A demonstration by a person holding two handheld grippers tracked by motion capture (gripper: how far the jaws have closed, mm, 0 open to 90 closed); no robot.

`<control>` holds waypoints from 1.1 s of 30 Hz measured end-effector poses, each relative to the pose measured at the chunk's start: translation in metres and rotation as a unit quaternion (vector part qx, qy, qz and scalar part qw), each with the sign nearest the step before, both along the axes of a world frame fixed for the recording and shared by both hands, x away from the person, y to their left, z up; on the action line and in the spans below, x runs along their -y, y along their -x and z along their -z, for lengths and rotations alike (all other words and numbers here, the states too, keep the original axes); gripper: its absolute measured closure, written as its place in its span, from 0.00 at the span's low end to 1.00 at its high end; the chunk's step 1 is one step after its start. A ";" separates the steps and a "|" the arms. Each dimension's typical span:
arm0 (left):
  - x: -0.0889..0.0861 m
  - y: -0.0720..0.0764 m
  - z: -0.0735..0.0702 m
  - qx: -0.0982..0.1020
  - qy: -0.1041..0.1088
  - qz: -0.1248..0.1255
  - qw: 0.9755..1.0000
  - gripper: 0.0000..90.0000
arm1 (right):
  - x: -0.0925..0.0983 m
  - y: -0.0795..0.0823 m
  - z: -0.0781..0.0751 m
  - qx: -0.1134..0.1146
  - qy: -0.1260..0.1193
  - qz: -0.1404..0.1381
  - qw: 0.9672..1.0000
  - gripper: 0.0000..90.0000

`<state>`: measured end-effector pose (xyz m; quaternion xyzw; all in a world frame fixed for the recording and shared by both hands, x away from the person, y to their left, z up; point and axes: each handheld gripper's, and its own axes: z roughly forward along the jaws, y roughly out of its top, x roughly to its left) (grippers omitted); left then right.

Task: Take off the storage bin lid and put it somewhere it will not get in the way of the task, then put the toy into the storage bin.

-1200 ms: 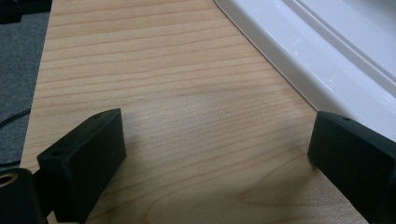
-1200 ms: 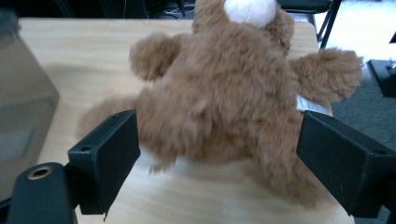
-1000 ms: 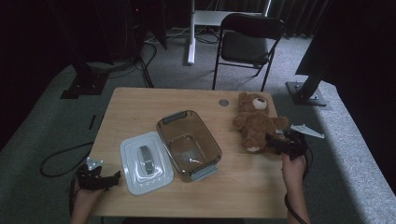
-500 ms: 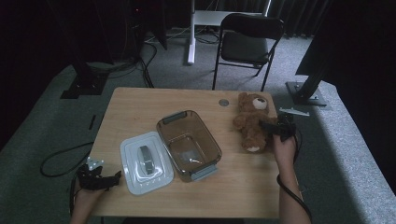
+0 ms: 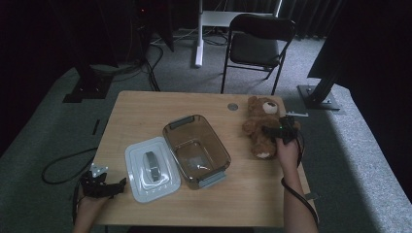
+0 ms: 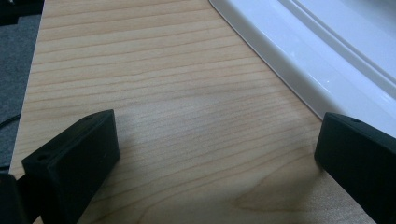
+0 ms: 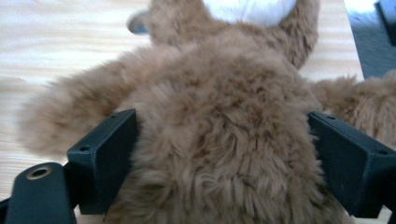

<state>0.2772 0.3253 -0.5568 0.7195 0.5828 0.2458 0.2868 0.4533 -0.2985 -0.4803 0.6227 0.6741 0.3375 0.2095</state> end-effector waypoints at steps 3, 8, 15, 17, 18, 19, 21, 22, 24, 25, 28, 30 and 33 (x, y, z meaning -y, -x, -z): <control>0.000 0.000 0.000 0.000 -0.001 0.002 1.000 0.01 | -0.001 -0.004 0.007 -0.015 0.000 0.002 1.000 0.12; 0.000 0.000 0.000 0.000 -0.001 0.004 1.000 0.01 | 0.000 -0.005 0.014 -0.025 -0.005 -0.012 1.000 0.11; 0.001 0.000 0.000 0.001 0.000 0.008 1.000 0.01 | -0.006 -0.007 0.018 -0.031 0.001 -0.021 0.999 0.11; 0.001 0.000 0.000 0.001 0.000 0.008 1.000 0.01 | -0.006 -0.008 0.020 -0.031 -0.002 -0.025 0.999 0.11; 0.001 0.000 0.000 0.001 0.000 0.009 1.000 0.01 | -0.006 -0.008 0.020 -0.033 -0.003 -0.027 0.999 0.12; 0.001 0.000 0.000 0.001 0.000 0.008 1.000 0.01 | -0.006 -0.008 0.021 -0.034 -0.001 -0.029 0.999 0.13; 0.001 0.000 0.000 0.001 -0.001 0.007 1.000 0.01 | -0.006 -0.008 0.021 -0.038 0.005 -0.030 0.999 0.20; 0.001 0.000 0.000 0.001 -0.001 0.006 1.000 0.01 | -0.006 -0.008 0.021 -0.038 0.009 -0.031 0.999 0.24; 0.001 0.000 0.000 0.001 -0.001 0.006 1.000 0.01 | -0.008 -0.007 0.020 -0.039 0.020 -0.028 0.999 0.35; 0.001 0.000 0.000 0.001 -0.001 0.006 1.000 0.01 | -0.009 -0.007 0.020 -0.036 0.028 -0.029 0.999 0.40; 0.001 0.001 0.000 0.001 -0.001 0.006 1.000 0.01 | -0.014 -0.005 0.017 -0.033 0.047 -0.026 0.998 0.55; 0.002 0.001 0.000 0.001 -0.001 0.006 1.000 0.01 | -0.016 -0.004 0.014 -0.032 0.055 -0.023 0.998 0.62; 0.002 0.001 0.000 0.001 -0.001 0.006 1.000 0.01 | -0.016 -0.001 0.008 -0.025 0.054 -0.023 0.998 0.68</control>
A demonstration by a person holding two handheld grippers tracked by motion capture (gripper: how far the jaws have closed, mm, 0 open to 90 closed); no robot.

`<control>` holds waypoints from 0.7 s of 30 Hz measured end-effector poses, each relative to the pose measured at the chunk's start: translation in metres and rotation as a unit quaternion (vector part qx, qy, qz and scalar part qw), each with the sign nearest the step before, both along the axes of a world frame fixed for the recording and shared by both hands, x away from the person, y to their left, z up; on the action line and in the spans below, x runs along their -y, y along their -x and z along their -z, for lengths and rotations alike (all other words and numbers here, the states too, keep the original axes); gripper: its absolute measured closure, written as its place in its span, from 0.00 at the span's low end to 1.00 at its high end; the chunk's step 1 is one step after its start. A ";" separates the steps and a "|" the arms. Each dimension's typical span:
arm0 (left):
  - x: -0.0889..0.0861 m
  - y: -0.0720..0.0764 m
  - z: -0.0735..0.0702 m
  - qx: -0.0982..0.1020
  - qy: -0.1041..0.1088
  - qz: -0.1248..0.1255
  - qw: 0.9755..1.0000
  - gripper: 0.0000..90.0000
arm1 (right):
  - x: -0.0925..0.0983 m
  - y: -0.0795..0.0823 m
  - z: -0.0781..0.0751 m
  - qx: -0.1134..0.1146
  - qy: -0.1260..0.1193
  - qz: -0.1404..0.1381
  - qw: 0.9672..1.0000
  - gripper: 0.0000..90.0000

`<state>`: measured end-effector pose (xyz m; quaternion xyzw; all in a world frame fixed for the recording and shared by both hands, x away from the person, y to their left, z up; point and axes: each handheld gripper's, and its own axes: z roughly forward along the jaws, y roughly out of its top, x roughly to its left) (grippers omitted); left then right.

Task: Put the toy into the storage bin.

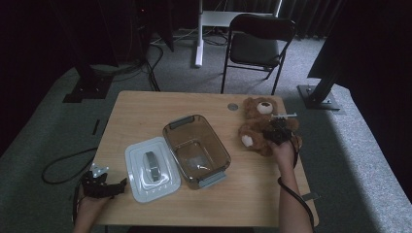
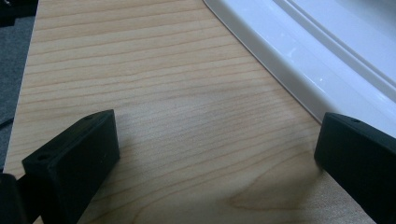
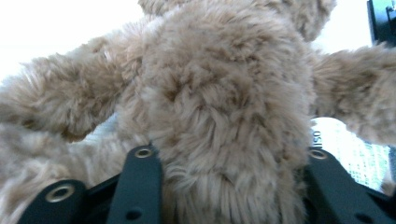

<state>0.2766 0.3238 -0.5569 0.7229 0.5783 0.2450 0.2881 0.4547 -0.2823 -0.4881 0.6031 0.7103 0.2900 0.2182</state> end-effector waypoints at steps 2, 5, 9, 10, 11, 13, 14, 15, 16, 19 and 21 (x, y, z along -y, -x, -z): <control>0.000 0.000 0.000 0.000 0.000 0.000 1.000 0.01 | 0.003 0.003 -0.002 0.008 -0.013 0.004 1.000 0.69; 0.000 0.000 0.000 0.000 0.000 0.000 1.000 0.01 | 0.008 0.007 -0.005 0.015 -0.030 0.005 0.999 0.70; 0.000 0.000 0.000 0.000 0.000 0.000 1.000 0.01 | 0.013 0.011 -0.012 0.018 -0.043 0.014 0.999 0.72; 0.000 0.000 0.000 0.000 0.000 0.000 1.000 0.01 | 0.014 0.012 -0.015 0.021 -0.043 0.015 0.999 0.72; 0.000 0.000 0.000 0.000 0.000 0.000 1.000 0.01 | 0.015 0.014 -0.017 0.025 -0.045 0.018 0.999 0.72; 0.000 0.000 0.000 0.000 0.000 0.000 1.000 0.01 | 0.018 0.018 -0.022 0.035 -0.047 0.019 0.998 0.73; 0.000 0.000 0.000 0.000 0.000 0.000 1.000 0.01 | 0.019 0.020 -0.025 0.038 -0.047 0.019 0.998 0.73; 0.000 0.000 0.000 -0.001 0.000 0.000 1.000 0.01 | 0.019 0.022 -0.027 0.040 -0.049 0.017 0.998 0.73; 0.000 0.000 0.000 -0.001 0.000 0.000 1.000 0.01 | 0.019 0.024 -0.029 0.042 -0.048 0.015 0.998 0.73; 0.001 0.000 0.000 0.000 0.000 0.000 1.000 0.01 | 0.018 0.029 -0.036 0.047 -0.043 0.007 0.998 0.73; 0.001 0.000 0.000 -0.001 0.000 0.000 1.000 0.01 | 0.016 0.033 -0.041 0.056 -0.039 0.001 0.998 0.73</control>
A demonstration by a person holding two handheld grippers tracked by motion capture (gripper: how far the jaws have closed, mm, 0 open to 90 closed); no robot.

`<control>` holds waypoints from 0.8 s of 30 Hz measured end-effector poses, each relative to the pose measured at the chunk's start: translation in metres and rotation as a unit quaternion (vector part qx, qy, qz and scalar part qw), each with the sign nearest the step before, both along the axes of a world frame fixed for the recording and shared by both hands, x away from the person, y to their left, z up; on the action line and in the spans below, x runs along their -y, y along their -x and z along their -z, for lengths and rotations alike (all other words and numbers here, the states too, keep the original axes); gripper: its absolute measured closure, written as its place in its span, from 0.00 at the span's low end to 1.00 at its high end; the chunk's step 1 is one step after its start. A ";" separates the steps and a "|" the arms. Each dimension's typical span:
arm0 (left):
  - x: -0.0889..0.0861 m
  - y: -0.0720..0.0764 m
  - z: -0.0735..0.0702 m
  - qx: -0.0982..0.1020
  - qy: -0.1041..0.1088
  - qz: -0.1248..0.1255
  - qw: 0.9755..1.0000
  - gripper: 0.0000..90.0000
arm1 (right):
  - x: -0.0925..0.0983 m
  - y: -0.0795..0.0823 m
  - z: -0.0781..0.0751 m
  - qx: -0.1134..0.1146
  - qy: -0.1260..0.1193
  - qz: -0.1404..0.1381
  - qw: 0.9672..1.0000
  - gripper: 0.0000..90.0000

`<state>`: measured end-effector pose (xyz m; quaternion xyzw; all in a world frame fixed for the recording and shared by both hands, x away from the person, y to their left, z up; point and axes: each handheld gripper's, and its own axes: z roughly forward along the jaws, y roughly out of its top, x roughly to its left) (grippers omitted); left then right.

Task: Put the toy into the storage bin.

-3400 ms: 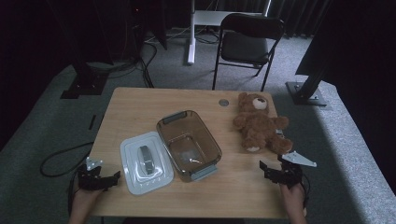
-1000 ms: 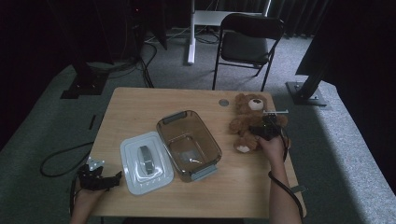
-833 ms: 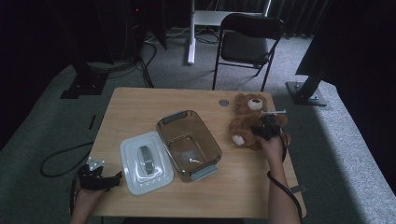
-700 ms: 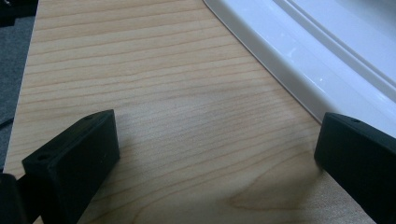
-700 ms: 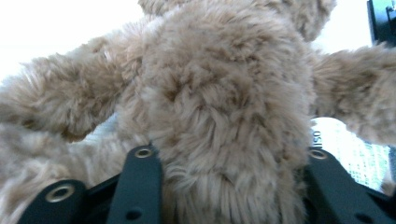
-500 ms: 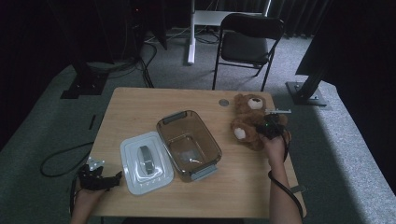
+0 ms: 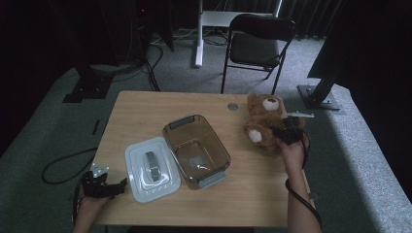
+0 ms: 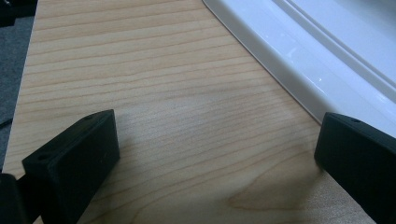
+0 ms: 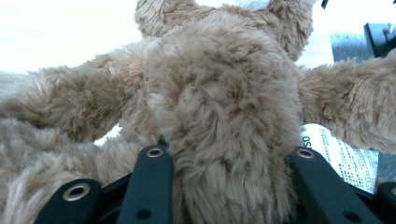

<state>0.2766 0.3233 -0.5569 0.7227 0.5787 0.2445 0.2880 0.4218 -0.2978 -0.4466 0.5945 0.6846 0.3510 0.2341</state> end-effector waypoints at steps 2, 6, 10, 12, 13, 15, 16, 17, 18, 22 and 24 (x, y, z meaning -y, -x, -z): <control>0.000 0.000 0.000 0.000 0.000 0.000 1.000 0.01 | -0.002 0.004 -0.007 0.009 0.001 -0.003 1.000 0.73; 0.000 0.000 0.000 0.000 0.000 0.000 1.000 0.01 | -0.004 0.011 -0.023 0.024 -0.014 -0.008 1.000 0.73; 0.000 0.000 0.000 0.000 0.000 -0.001 1.000 0.01 | -0.012 0.022 -0.038 0.044 -0.005 -0.017 0.999 0.73; 0.001 0.000 0.000 0.000 0.001 -0.001 1.000 0.01 | -0.015 0.027 -0.044 0.052 -0.001 -0.019 0.998 0.73; 0.001 0.000 0.000 0.000 0.000 -0.001 1.000 0.01 | -0.016 0.029 -0.047 0.056 -0.002 -0.020 0.998 0.73; 0.001 0.000 0.000 0.000 0.001 -0.001 1.000 0.01 | -0.018 0.033 -0.054 0.064 -0.005 -0.022 0.998 0.73; 0.001 0.000 0.000 0.000 0.000 -0.001 1.000 0.01 | -0.020 0.035 -0.057 0.069 -0.005 -0.023 0.997 0.73; 0.001 0.000 0.000 0.000 0.001 -0.001 1.000 0.01 | -0.021 0.038 -0.061 0.074 -0.004 -0.024 0.997 0.73; 0.001 0.000 0.000 0.000 0.000 -0.001 1.000 0.01 | -0.024 0.040 -0.065 0.080 0.000 -0.027 0.996 0.73; 0.001 0.000 0.000 0.000 0.001 -0.001 1.000 0.01 | -0.033 0.050 -0.079 0.099 -0.003 -0.043 0.994 0.73; 0.001 0.000 0.000 0.001 0.001 -0.002 1.000 0.01 | -0.038 0.056 -0.086 0.109 -0.009 -0.054 0.992 0.73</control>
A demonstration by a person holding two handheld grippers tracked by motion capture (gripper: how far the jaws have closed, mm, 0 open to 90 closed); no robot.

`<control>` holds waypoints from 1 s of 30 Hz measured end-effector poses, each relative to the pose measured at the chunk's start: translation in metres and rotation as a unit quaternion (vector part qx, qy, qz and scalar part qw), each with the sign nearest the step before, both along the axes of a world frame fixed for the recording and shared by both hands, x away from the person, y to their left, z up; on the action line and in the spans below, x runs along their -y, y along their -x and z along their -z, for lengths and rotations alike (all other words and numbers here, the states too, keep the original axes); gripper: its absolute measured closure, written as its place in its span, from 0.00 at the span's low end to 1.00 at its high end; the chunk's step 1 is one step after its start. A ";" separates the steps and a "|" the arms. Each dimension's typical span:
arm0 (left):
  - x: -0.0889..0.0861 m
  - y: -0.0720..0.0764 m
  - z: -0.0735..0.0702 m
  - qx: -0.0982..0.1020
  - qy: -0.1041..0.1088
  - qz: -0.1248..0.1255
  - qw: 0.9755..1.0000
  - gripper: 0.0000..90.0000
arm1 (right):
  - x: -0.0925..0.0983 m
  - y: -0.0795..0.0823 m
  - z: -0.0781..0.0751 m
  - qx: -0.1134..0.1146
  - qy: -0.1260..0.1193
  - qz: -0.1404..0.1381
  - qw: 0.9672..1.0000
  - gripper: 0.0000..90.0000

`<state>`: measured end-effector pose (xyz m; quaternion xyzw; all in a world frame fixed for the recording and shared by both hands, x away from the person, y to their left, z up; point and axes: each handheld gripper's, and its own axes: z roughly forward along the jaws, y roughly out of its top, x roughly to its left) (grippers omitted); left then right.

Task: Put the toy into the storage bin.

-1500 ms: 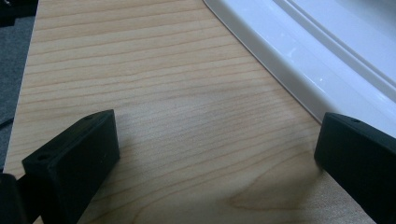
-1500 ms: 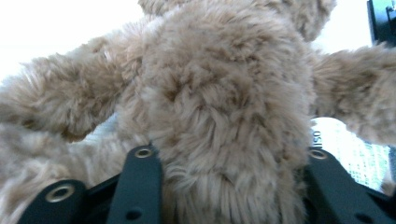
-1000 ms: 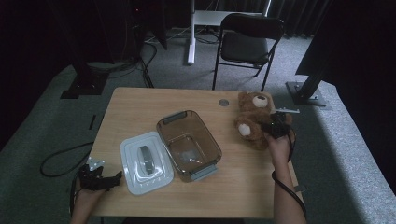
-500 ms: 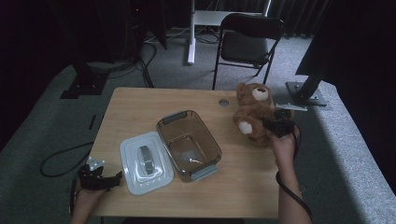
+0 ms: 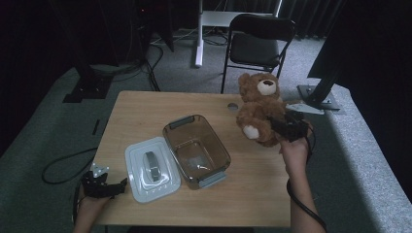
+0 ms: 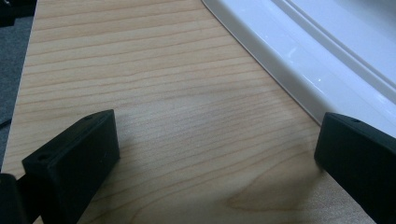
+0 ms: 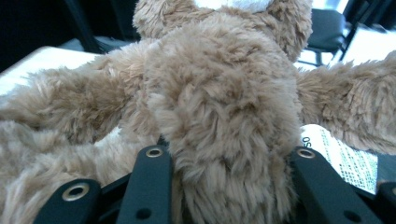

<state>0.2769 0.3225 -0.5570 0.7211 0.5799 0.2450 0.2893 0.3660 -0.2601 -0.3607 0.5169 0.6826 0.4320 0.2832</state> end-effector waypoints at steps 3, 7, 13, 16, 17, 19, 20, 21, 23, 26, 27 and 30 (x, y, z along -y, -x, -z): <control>0.000 0.000 0.000 -0.001 0.000 0.000 1.000 0.01 | -0.010 0.008 -0.010 0.016 0.001 -0.013 1.000 0.73; 0.000 0.000 0.000 -0.001 0.000 0.000 1.000 0.01 | -0.024 0.017 -0.023 0.037 0.006 -0.032 0.999 0.73; 0.000 0.000 0.000 -0.001 0.000 0.001 1.000 0.01 | -0.047 0.026 -0.033 0.048 0.003 -0.062 0.997 0.73; 0.000 0.000 0.000 -0.002 -0.001 0.001 1.000 0.01 | -0.059 0.030 -0.035 0.050 0.004 -0.079 0.996 0.72; 0.000 0.000 0.000 -0.002 -0.001 0.001 1.000 0.01 | -0.059 0.030 -0.035 0.050 0.004 -0.079 0.996 0.72; 0.000 0.000 0.000 -0.002 -0.001 0.001 1.000 0.01 | -0.073 0.033 -0.036 0.051 0.007 -0.097 0.994 0.72; 0.000 0.000 0.000 -0.002 -0.001 0.001 1.000 0.01 | -0.077 0.034 -0.036 0.051 0.007 -0.103 0.993 0.72; 0.000 0.000 0.000 -0.002 -0.001 0.001 1.000 0.01 | -0.082 0.034 -0.036 0.051 0.006 -0.109 0.993 0.72; 0.000 0.000 0.000 -0.001 0.000 0.001 1.000 0.01 | -0.090 0.036 -0.035 0.055 0.003 -0.117 0.992 0.72; 0.000 0.000 0.000 -0.002 -0.001 0.001 1.000 0.01 | -0.102 0.038 -0.032 0.054 -0.008 -0.130 0.990 0.72; 0.000 0.000 0.000 -0.002 -0.001 0.001 1.000 0.01 | -0.106 0.038 -0.030 0.053 -0.009 -0.135 0.989 0.72; 0.000 0.000 0.000 -0.001 0.000 0.001 1.000 0.01 | -0.119 0.037 -0.024 0.044 -0.007 -0.146 0.988 0.72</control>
